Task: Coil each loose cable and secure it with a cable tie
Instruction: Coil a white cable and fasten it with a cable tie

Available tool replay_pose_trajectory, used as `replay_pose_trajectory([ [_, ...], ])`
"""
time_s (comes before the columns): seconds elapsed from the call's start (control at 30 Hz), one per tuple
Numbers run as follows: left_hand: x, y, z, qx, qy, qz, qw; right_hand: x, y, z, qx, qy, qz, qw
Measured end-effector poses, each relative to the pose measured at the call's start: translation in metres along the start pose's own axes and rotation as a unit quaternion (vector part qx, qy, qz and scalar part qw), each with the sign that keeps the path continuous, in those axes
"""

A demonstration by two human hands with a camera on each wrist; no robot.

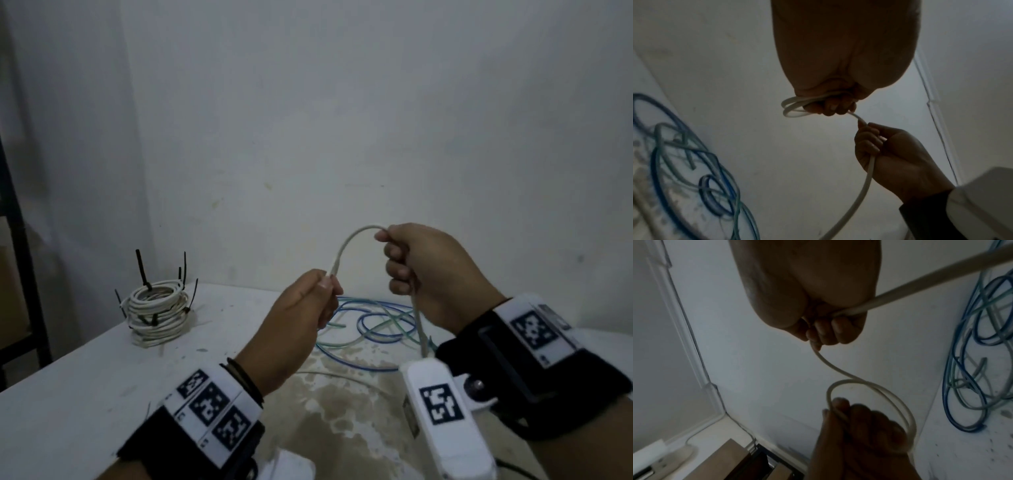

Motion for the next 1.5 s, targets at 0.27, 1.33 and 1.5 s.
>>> replay_pose_trajectory([
  [0.27,0.010,-0.003,0.006,-0.010,0.052,-0.066,0.996,0.032,0.018,-0.019,-0.172,0.139,-0.077,0.972],
  [1.33,0.014,-0.021,0.044,-0.089,0.262,-0.095,0.956,0.036,0.002,-0.057,-0.275,0.285,-0.096,0.913],
  [1.5,0.009,-0.034,0.049,-0.140,0.363,-0.119,0.914,0.044,-0.006,-0.064,-0.308,0.289,-0.044,0.905],
])
Point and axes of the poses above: each hand's wrist, its own y-axis away from the middle knuckle, its own x-axis out of the palm, z = x × y, the point moved 4 cm from there along -y, towards the middle knuckle, and after that the axes turned 13 degrees about y, right-handed, at the moved point
